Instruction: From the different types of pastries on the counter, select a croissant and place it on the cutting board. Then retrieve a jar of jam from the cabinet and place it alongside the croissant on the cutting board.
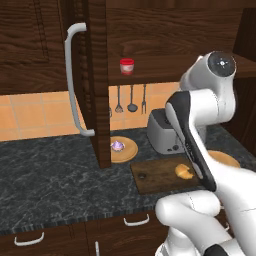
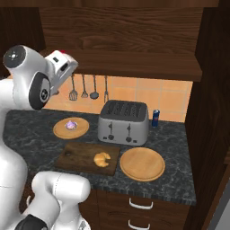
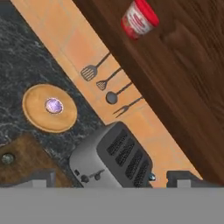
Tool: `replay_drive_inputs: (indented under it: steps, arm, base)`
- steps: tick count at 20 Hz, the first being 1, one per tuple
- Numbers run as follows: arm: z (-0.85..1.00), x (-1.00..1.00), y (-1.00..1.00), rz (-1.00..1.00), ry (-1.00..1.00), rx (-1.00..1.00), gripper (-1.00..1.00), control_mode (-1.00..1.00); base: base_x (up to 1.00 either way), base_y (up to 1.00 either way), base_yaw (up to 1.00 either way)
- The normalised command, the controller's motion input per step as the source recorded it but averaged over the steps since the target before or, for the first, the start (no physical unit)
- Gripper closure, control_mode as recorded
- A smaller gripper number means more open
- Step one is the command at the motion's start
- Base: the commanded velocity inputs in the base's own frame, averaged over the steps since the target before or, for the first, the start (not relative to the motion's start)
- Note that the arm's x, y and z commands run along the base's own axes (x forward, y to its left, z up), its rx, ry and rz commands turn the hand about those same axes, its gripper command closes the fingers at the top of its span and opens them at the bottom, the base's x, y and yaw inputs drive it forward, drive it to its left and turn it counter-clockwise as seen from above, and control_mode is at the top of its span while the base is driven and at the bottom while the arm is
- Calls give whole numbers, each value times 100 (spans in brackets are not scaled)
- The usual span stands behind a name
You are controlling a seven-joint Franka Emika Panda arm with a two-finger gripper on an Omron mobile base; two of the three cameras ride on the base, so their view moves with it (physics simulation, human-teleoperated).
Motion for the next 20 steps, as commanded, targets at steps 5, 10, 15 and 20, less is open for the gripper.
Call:
replay_drive_inputs:
  steps: [5,10,15,20]
  arm:
    - [87,73,28,-3,-29,20,-100,-100]
    - [30,65,-3,2,-6,32,-100,-100]
    - [9,75,-57,27,0,50,-100,-100]
    - [0,19,-36,26,1,33,-100,-100]
  base:
    - [0,0,0]
    - [0,0,0]
    - [0,0,0]
    - [0,0,0]
